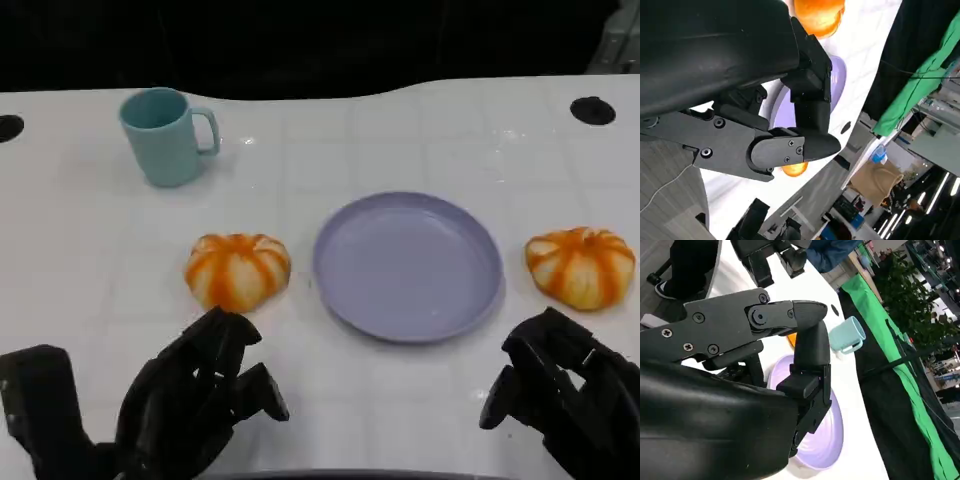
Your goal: Grasp the bread from the table and place it into the plate.
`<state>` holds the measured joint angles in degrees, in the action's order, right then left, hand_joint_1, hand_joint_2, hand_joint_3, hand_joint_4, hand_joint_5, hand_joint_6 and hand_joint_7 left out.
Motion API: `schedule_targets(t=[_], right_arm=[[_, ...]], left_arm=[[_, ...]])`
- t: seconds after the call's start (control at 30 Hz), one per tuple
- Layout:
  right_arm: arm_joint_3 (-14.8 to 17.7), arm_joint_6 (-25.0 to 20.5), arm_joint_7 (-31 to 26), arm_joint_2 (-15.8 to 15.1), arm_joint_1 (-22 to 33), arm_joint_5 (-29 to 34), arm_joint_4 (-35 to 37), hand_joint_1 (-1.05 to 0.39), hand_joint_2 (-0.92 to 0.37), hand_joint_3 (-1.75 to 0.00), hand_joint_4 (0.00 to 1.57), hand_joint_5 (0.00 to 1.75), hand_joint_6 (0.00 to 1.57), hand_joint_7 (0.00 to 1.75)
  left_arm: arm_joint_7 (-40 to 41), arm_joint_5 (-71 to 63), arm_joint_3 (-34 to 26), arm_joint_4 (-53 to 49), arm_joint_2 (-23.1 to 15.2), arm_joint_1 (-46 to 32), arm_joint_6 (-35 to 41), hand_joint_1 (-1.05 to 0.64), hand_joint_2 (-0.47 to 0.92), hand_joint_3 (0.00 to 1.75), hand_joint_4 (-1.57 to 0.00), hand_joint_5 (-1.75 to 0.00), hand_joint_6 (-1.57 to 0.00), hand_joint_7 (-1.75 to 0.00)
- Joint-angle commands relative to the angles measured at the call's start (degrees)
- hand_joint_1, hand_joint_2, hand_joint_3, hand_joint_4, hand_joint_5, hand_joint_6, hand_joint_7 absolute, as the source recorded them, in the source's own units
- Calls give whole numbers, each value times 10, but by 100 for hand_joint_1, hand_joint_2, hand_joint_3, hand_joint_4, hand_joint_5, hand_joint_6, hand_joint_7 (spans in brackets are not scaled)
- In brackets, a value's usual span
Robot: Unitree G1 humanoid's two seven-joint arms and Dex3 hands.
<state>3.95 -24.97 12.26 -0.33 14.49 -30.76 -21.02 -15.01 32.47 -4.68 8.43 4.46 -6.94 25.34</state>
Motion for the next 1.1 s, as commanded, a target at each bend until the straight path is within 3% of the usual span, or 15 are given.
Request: schedule_targets(t=[0.03, 0.43, 0.47, 0.5, 0.57, 0.93, 0.97, 1.0, 1.07, 1.1], right_arm=[[9, -7, -5, -4, -2, -8, -1, -51, -92, -18, 67, 175, 60, 153], [6, -2, -3, -5, -3, 0, -1, -52, -92, -20, 66, 175, 59, 154], [6, -3, -5, -2, -4, -3, -1, -52, -92, -20, 67, 175, 59, 154], [6, -4, -6, 1, -5, -4, -1, -51, -92, -20, 67, 175, 59, 154], [6, -5, -8, 3, -6, -6, -1, -51, -92, -20, 68, 175, 59, 155], [6, -6, -8, 4, -6, -6, -1, -51, -92, -20, 68, 175, 59, 155], [4, -8, -14, 6, -8, -2, -2, -51, -92, -20, 68, 175, 59, 155], [2, -8, -17, 7, -10, 1, -2, -50, -92, -21, 67, 175, 58, 155], [-2, -9, -22, 8, -13, 6, -2, -51, -92, -22, 66, 175, 57, 156], [-2, -9, -23, 8, -14, 5, -2, -51, -92, -22, 66, 175, 56, 157]], left_arm=[[-5, 0, -2, 0, -6, 3, -5, -58, 92, 44, -87, -175, -65, -175], [-13, -5, 1, -2, -8, 2, -20, -58, 92, 44, -86, -175, -63, -175], [-31, -37, 12, -5, -20, 6, -69, -58, 92, 41, -80, -170, -59, -164], [-45, -62, 20, -7, -28, 10, -108, -58, 92, 34, -68, -159, -55, -134], [-61, -90, 30, -15, -36, 13, -156, -58, 92, 28, -58, -150, -53, -107], [-68, -95, 34, -32, -36, 14, -185, -58, 92, 26, -56, -147, -54, -97], [-65, -163, 43, -33, -71, 33, -243, -58, 91, 24, -48, -139, -48, -89], [-57, -229, 52, -30, -104, 51, -290, -57, 91, 14, -34, -119, -41, -64], [-40, -321, 61, -31, -143, 75, -354, -54, 91, 3, -23, -90, -40, -27], [-26, -358, 64, -33, -156, 82, -371, -53, 90, 2, -19, -85, -39, -20]])
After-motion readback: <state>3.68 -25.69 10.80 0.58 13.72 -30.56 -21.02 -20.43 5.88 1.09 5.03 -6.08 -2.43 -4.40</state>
